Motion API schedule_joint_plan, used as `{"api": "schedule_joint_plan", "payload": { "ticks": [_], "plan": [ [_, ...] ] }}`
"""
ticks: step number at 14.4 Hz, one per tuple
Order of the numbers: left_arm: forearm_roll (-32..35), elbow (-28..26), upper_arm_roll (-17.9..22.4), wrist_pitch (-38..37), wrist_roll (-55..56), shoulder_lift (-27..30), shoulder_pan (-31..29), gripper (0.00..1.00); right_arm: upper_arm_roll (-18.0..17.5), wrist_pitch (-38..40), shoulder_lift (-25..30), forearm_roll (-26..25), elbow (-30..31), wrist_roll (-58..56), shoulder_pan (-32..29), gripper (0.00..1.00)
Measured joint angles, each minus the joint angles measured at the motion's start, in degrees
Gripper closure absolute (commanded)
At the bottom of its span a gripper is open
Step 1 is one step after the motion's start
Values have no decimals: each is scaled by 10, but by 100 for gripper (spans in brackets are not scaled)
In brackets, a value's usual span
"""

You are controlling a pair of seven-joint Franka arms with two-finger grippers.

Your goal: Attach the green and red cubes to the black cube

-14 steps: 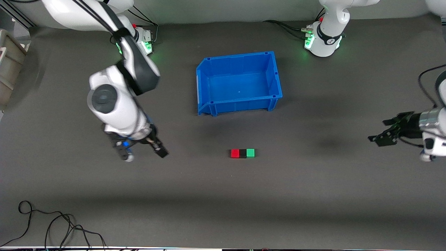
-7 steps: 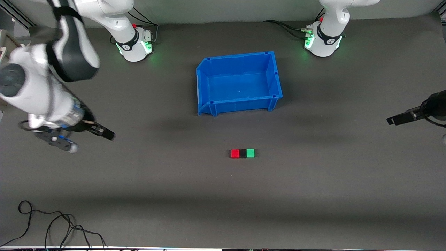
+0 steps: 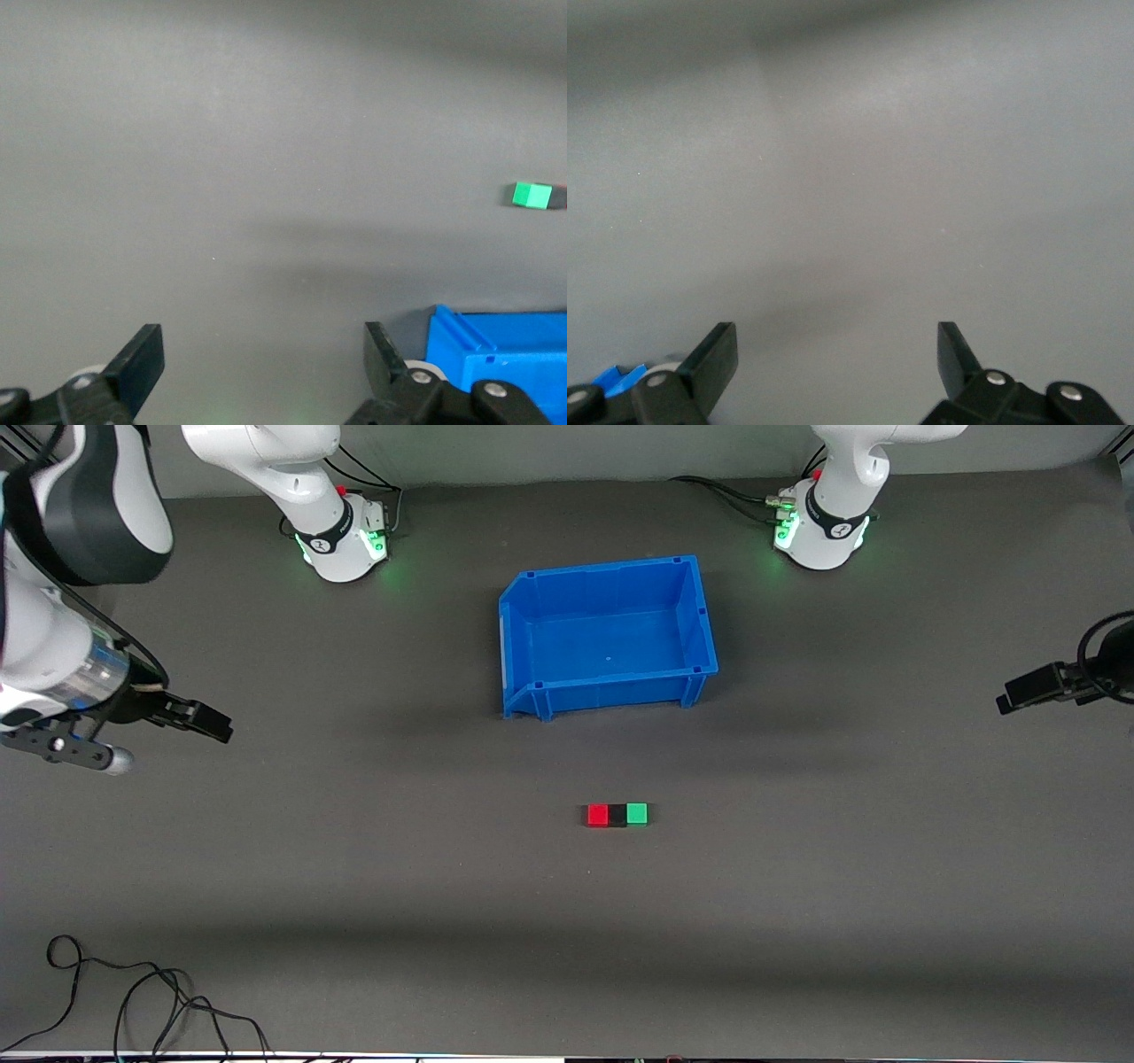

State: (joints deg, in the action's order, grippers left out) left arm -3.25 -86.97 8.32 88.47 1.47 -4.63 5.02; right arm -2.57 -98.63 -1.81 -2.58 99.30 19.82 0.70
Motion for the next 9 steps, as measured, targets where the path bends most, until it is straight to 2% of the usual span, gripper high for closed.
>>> {"api": "schedule_joint_plan", "payload": {
  "ticks": [4,9],
  "plan": [
    [3,0,-2,-1,-18,28,4,0,0,28,5,2,-28,-44,-16,0],
    [4,-1,-20,-3,-20,42,6,0,7,30,22,38,-44,-48,-20,0]
  ]
}}
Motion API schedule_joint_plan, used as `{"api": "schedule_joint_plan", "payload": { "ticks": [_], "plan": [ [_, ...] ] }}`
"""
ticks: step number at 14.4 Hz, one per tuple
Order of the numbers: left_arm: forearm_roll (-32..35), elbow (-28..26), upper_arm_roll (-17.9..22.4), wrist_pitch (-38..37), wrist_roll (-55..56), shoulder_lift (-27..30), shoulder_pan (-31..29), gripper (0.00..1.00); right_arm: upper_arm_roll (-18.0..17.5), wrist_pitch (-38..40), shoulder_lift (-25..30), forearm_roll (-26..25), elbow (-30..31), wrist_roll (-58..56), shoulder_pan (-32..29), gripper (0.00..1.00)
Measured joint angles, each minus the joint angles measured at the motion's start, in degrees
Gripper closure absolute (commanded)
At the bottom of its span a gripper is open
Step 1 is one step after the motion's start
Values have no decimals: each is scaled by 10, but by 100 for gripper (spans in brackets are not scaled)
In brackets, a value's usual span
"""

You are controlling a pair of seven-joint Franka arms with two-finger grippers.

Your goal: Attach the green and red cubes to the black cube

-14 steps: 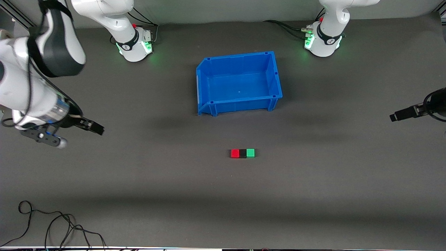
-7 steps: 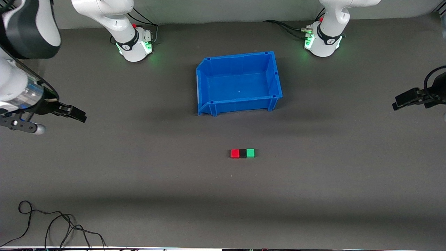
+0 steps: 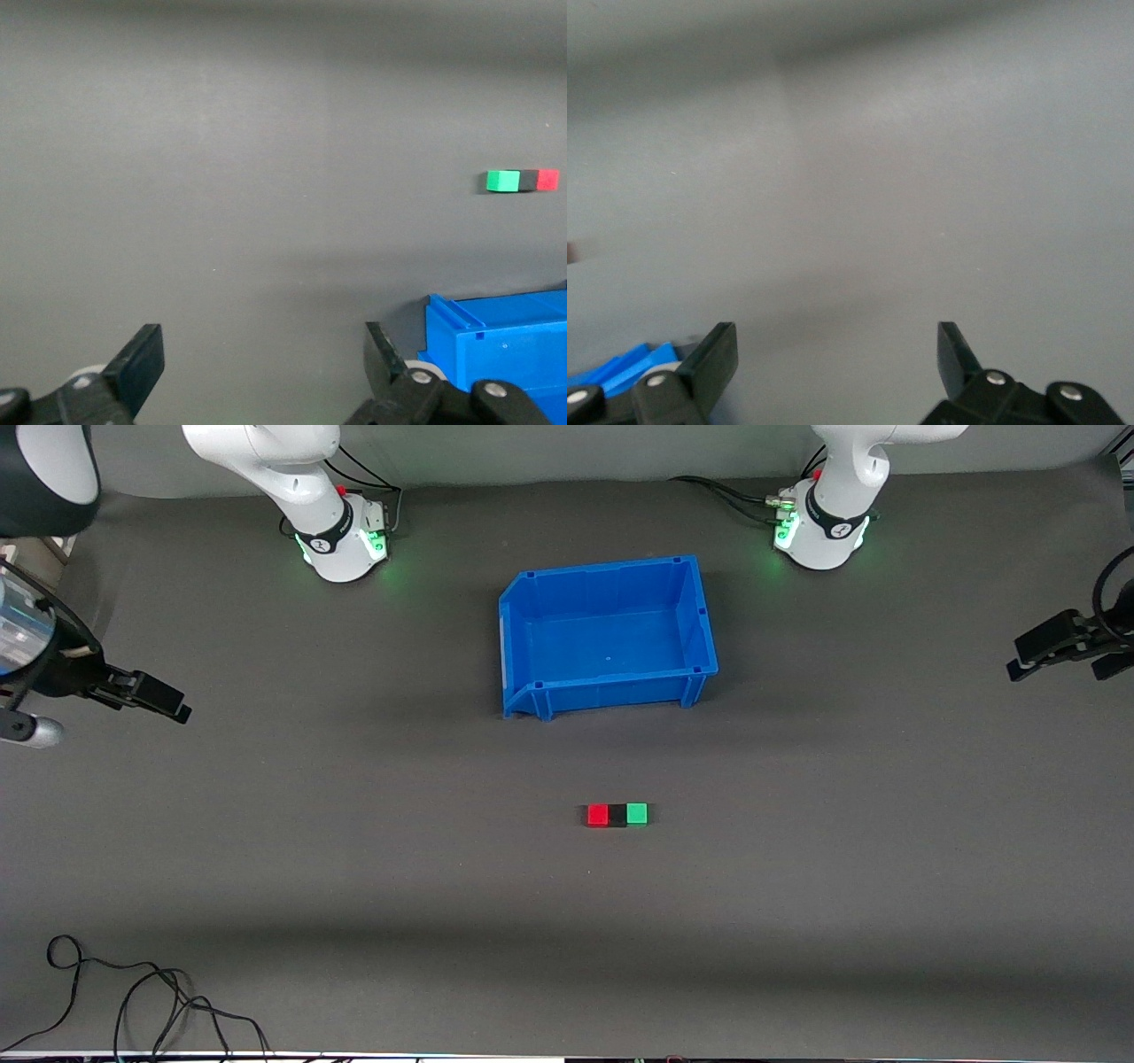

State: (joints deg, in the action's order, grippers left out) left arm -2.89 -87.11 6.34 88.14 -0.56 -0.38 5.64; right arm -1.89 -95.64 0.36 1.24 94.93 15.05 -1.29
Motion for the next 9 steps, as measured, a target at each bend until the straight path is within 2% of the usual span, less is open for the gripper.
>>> {"api": "schedule_joint_plan", "payload": {
  "ticks": [3,9],
  "plan": [
    [0,0,-20,0,1,0,3,0,2,1,7,3,-7,-2,0,0],
    [10,-4,-22,0,1,0,3,0,10,1,7,3,-8,-62,-1,0]
  ]
}}
